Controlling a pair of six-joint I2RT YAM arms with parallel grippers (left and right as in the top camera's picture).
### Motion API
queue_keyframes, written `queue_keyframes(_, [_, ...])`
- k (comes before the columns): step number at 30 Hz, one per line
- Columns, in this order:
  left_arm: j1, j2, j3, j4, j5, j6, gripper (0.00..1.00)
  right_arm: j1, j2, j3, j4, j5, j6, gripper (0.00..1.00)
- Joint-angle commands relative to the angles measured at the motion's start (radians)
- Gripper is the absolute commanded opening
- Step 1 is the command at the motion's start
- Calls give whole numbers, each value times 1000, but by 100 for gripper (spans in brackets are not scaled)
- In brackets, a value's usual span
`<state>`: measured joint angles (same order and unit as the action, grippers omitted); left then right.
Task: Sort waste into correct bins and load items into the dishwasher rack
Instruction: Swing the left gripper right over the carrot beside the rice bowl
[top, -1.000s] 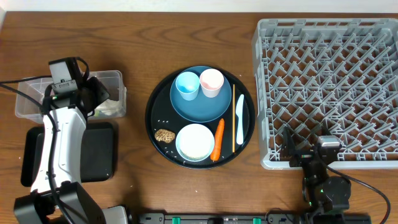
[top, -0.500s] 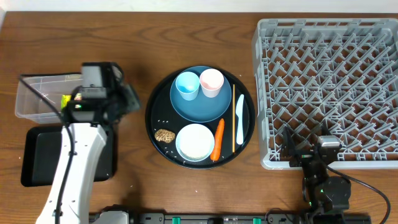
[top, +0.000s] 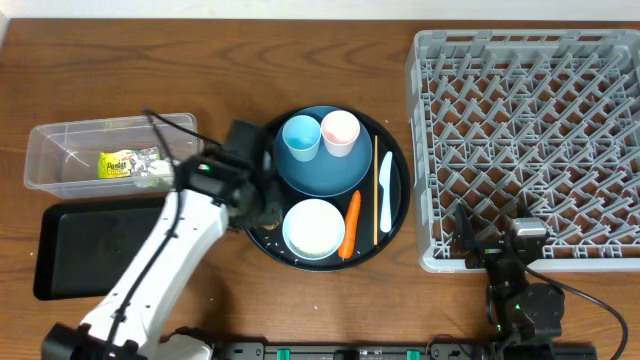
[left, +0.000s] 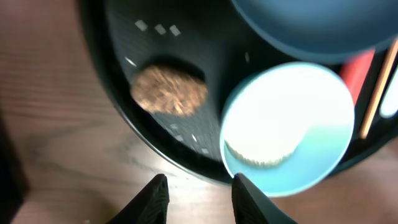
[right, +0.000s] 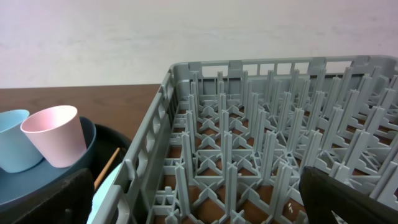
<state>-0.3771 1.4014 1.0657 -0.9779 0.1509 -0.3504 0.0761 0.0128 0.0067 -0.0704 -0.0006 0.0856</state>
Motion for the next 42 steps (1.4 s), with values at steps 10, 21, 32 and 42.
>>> queue_keyframes(10, [-278,24,-17,84,-6,-207,35,-17,0,-1,-4,8,-12,99])
queue_keyframes(21, [-437,69,-17,256,-117,-277,35,-17,0,-1,-4,8,-13,99])
queue_keyframes(32, [-477,229,-17,338,-118,-292,35,-17,0,-1,-4,8,-12,99])
queue_keyframes(42, [-477,275,-17,336,-171,-291,35,-17,0,-1,-4,8,-13,99])
